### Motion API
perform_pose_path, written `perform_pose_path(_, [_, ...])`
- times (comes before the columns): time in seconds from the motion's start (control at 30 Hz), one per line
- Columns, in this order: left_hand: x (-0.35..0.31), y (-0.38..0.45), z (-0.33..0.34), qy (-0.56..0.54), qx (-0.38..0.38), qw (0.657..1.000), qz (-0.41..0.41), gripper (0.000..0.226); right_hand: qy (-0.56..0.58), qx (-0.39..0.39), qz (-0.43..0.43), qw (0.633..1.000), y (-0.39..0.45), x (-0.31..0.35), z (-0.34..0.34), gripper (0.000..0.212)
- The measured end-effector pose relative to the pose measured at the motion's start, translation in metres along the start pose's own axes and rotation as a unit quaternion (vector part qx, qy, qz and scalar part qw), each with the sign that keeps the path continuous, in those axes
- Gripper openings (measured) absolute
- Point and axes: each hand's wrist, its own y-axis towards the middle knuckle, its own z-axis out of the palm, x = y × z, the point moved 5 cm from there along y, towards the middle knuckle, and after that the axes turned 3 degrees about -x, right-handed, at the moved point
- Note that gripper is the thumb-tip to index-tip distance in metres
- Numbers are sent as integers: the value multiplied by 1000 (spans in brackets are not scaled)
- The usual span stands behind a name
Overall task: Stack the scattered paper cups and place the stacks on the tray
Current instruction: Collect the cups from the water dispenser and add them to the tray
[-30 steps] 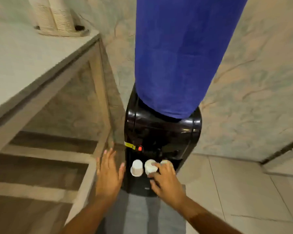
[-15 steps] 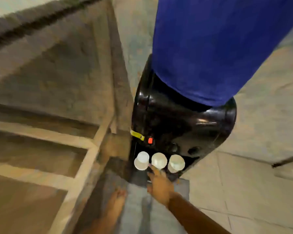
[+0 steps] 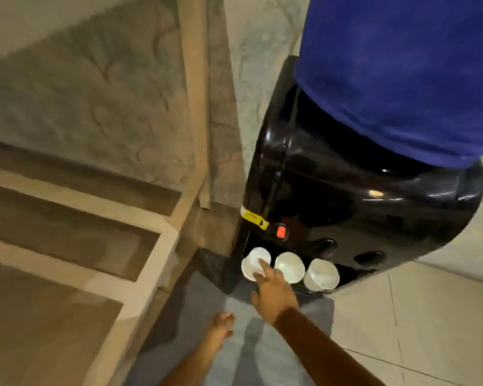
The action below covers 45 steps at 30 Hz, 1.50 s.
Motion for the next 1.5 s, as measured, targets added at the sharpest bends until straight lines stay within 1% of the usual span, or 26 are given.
perform_pose_path(0.07, [-7,-1,5,-27,29,999,-1,33,20,-21,12,1000,3,-1,2,44])
perform_pose_path(0.17, [-15,-4,8,-86,29,996,10,31,68,-51,24,996,3,3,3,41])
perform_pose_path(0.27, [-19,-3,8,-137,26,990,28,29,134,-53,22,989,-5,12,5,39])
perform_pose_path(0.37, [-24,3,1,-194,22,980,32,30,223,-51,4,973,-20,15,4,36])
perform_pose_path(0.47, [-18,9,-7,-234,34,971,37,38,269,-6,-11,963,-37,17,7,34])
perform_pose_path(0.53, [-13,9,-7,-265,49,962,37,35,282,26,-10,959,-44,18,9,32])
perform_pose_path(0.6, [-10,9,-6,-278,44,959,38,33,301,41,-9,953,-46,16,8,33])
perform_pose_path(0.63, [-9,8,-7,-281,40,958,40,33,301,39,-8,953,-46,14,5,34])
perform_pose_path(0.67, [-8,7,-7,-287,40,956,43,32,284,18,-4,959,-45,11,0,34])
perform_pose_path(0.77, [-8,4,-8,-314,42,947,45,29,158,-97,23,982,-42,-3,-17,30])
perform_pose_path(0.8, [-8,3,-9,-324,43,944,44,32,108,-109,33,988,-41,-6,-19,33])
perform_pose_path(0.83, [-8,3,-10,-333,44,941,43,34,62,-94,44,993,-39,-8,-19,37])
perform_pose_path(0.87, [-8,2,-11,-340,45,938,43,36,19,-63,50,997,-38,-11,-15,42])
perform_pose_path(0.93, [-9,-1,-12,-353,48,933,45,36,-38,-10,61,997,-35,-18,-7,47])
perform_pose_path(1.0, [-9,-5,-13,-369,48,927,43,36,-57,-4,67,996,-32,-26,-4,49])
perform_pose_path(1.07, [-12,-11,-14,-377,44,924,47,37,-14,-27,79,996,-29,-31,-5,46])
perform_pose_path(1.13, [-13,-12,-19,-382,27,922,49,38,35,-67,81,994,-31,-32,-9,46])
perform_pose_path(1.2, [-13,-12,-26,-387,6,921,46,38,76,-131,65,986,-38,-29,-13,54])
perform_pose_path(1.23, [-13,-11,-30,-389,-2,920,43,38,120,-168,62,977,-44,-27,-15,58])
perform_pose_path(1.3, [-13,-12,-35,-383,-7,923,41,37,246,-225,55,941,-55,-22,-23,67])
perform_pose_path(1.33, [-13,-15,-36,-377,-4,925,42,36,320,-233,54,917,-58,-21,-26,71])
perform_pose_path(1.37, [-15,-17,-37,-372,1,927,44,35,398,-226,60,887,-59,-20,-28,75])
perform_pose_path(1.4, [-16,-19,-36,-368,4,929,45,34,485,-200,71,849,-58,-19,-26,76])
perform_pose_path(1.43, [-19,-21,-35,-366,10,930,44,33,572,-152,89,801,-57,-16,-22,76])
perform_pose_path(1.47, [-20,-24,-33,-363,16,931,41,33,650,-90,117,745,-58,-11,-16,74])
perform_pose_path(1.5, [-21,-25,-31,-361,22,932,39,32,699,-33,145,700,-58,-5,-10,69])
